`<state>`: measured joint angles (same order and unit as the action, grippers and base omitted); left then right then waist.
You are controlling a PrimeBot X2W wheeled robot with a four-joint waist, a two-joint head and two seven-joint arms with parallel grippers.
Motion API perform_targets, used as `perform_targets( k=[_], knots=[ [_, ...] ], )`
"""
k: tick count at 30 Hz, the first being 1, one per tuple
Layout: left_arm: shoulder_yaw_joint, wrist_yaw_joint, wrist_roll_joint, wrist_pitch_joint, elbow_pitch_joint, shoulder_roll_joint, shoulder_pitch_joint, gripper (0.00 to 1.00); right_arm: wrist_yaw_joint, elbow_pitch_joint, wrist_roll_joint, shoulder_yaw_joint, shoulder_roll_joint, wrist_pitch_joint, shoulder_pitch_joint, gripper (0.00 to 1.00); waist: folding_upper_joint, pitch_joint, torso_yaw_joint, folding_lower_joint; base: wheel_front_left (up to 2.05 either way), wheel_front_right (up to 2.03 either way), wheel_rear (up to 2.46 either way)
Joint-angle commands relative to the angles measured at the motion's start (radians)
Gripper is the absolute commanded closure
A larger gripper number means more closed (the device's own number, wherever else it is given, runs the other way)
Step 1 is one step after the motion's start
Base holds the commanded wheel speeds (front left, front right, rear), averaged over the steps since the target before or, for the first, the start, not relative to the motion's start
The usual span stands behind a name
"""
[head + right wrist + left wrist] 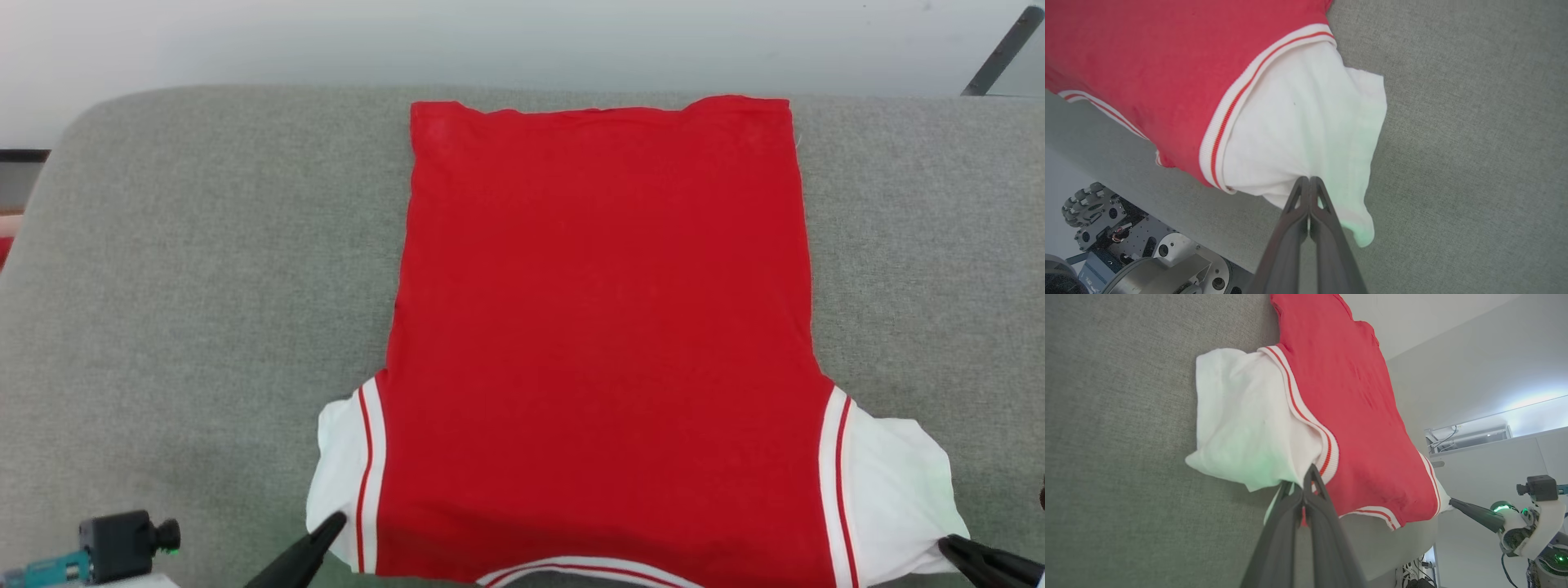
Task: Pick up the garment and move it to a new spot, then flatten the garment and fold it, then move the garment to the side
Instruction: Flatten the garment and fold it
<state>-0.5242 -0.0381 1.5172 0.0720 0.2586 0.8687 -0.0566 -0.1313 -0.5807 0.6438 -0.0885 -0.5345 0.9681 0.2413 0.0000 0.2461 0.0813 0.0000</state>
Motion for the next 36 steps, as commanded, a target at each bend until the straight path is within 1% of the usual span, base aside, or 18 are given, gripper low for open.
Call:
perform_targets(
  k=[1, 3, 6, 7, 9, 12, 16, 19, 26, 31, 33, 35, 36],
  knots=[
    [0.007, 0.016, -0.004, 0.015, 0.026, 0.009, -0.03, 1.0, 0.001, -0.018, 0.006, -0.013, 0.003, 0.013, 0.019, 1.0, 0.0, 0.006, -0.001, 0.0, 0.0, 0.0, 0.0],
    [0.006, 0.027, -0.007, 0.026, 0.047, 0.009, -0.048, 1.0, 0.001, -0.032, 0.01, -0.018, 0.007, 0.026, 0.029, 1.0, 0.0, 0.012, 0.0, 0.0, 0.0, 0.0, 0.0],
    [-0.004, 0.033, -0.009, 0.028, 0.043, -0.009, -0.043, 1.0, 0.001, -0.02, 0.028, 0.0, 0.018, 0.031, 0.022, 1.0, 0.0, 0.021, 0.005, 0.0, 0.0, 0.0, 0.0],
    [-0.01, 0.031, -0.006, 0.022, 0.033, -0.022, -0.032, 1.0, 0.001, -0.008, 0.032, 0.013, 0.012, 0.037, 0.018, 1.0, 0.0, 0.024, 0.008, 0.0, 0.0, 0.0, 0.0],
    [-0.023, 0.017, 0.018, 0.006, 0.006, -0.053, -0.011, 1.0, 0.001, 0.023, 0.044, 0.036, 0.011, 0.035, -0.002, 1.0, 0.0, 0.029, 0.011, 0.0, 0.0, 0.0, 0.0],
    [-0.045, -0.005, 0.024, -0.019, -0.061, -0.098, 0.028, 1.0, 0.001, 0.084, 0.067, 0.071, 0.015, 0.028, -0.037, 1.0, 0.0, 0.036, 0.015, 0.0, 0.0, 0.0, 0.0],
    [-0.072, -0.034, 0.028, -0.046, -0.161, -0.153, 0.082, 1.0, 0.001, 0.178, 0.078, 0.126, -0.003, 0.009, -0.078, 1.0, 0.0, 0.047, 0.027, 0.0, 0.0, 0.0, 0.0],
    [-0.091, -0.05, 0.012, -0.062, -0.23, -0.185, 0.118, 1.0, 0.001, 0.233, 0.058, 0.16, -0.022, -0.015, -0.095, 1.0, 0.0, 0.056, 0.038, 0.0, 0.0, 0.0, 0.0],
    [-0.136, -0.072, -0.02, -0.087, -0.359, -0.242, 0.173, 1.0, 0.001, 0.341, 0.041, 0.239, -0.03, -0.076, -0.107, 1.0, 0.0, 0.062, 0.054, 0.0, 0.0, 0.0, 0.0],
    [-0.148, -0.078, -0.025, -0.087, -0.405, -0.262, 0.184, 1.0, 0.002, 0.41, 0.015, 0.285, -0.05, -0.112, -0.121, 1.0, 0.0, 0.062, 0.051, 0.0, 0.0, 0.0, 0.0],
    [-0.147, -0.082, -0.027, -0.08, -0.412, -0.265, 0.182, 1.0, 0.002, 0.417, 0.006, 0.294, -0.053, -0.142, -0.137, 1.0, 0.0, 0.06, 0.047, 0.0, 0.0, 0.0, 0.0],
    [-0.144, -0.086, -0.027, -0.072, -0.409, -0.265, 0.177, 1.0, 0.002, 0.41, -0.002, 0.296, -0.056, -0.177, -0.149, 0.02, 0.0, 0.058, 0.041, 0.0, 0.0, 0.0, 0.0],
    [-0.142, -0.087, -0.027, -0.068, -0.407, -0.263, 0.172, 1.0, 0.002, 0.405, 0.0, 0.292, -0.056, -0.182, -0.148, 0.0, 0.0, 0.057, 0.038, 0.0, 0.0, 0.0, 0.0]
  ],
)
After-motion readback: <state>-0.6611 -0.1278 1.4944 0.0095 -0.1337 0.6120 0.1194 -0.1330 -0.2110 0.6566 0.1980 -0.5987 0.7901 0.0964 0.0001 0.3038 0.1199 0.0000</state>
